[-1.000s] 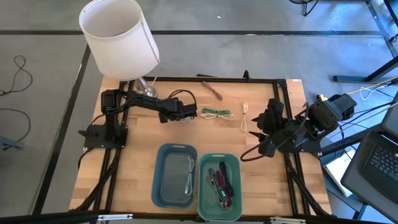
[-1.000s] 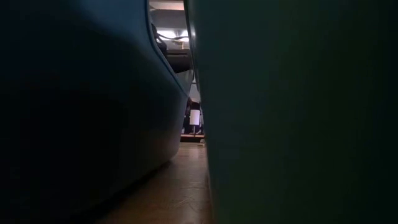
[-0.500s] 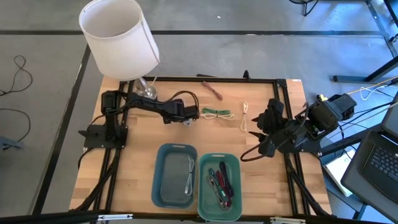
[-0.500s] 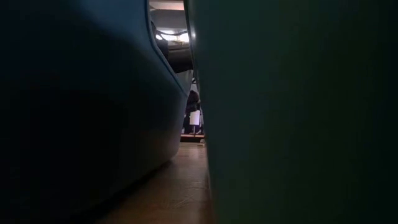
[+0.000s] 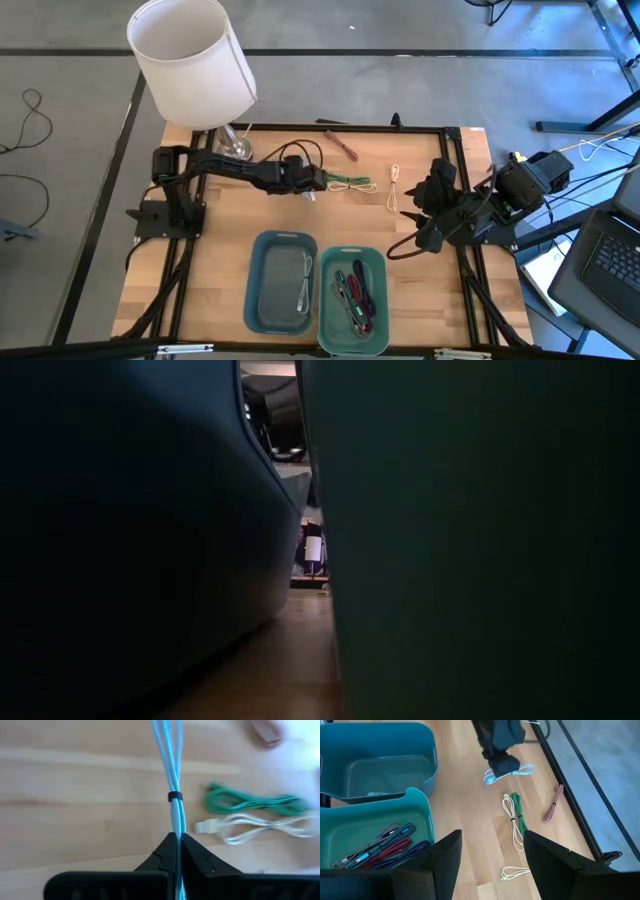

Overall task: Pick and place USB-C Cables
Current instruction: Put the light blue charger cable into the blue container

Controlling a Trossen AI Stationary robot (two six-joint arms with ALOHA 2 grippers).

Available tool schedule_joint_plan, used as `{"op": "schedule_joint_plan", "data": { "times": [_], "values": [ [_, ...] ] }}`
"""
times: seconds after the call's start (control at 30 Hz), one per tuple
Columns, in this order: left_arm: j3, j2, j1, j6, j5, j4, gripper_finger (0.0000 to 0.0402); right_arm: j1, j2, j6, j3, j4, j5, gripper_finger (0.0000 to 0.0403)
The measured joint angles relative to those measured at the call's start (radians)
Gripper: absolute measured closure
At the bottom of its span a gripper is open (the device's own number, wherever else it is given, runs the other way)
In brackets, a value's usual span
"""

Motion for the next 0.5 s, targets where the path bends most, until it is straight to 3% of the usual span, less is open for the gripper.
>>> {"op": "schedule_joint_plan", "data": {
  "times": [0.23,0.5],
  "values": [
    [0.000,-0.130,-0.032,0.136,-0.012,0.050,0.0398,0.000,0.000,-0.002,0.000,0.000,-0.001,0.0187],
    [0.001,-0.344,-0.180,0.191,-0.004,0.029,0.0398,0.000,0.000,-0.002,0.000,0.000,0.002,0.0187]
  ]
}}
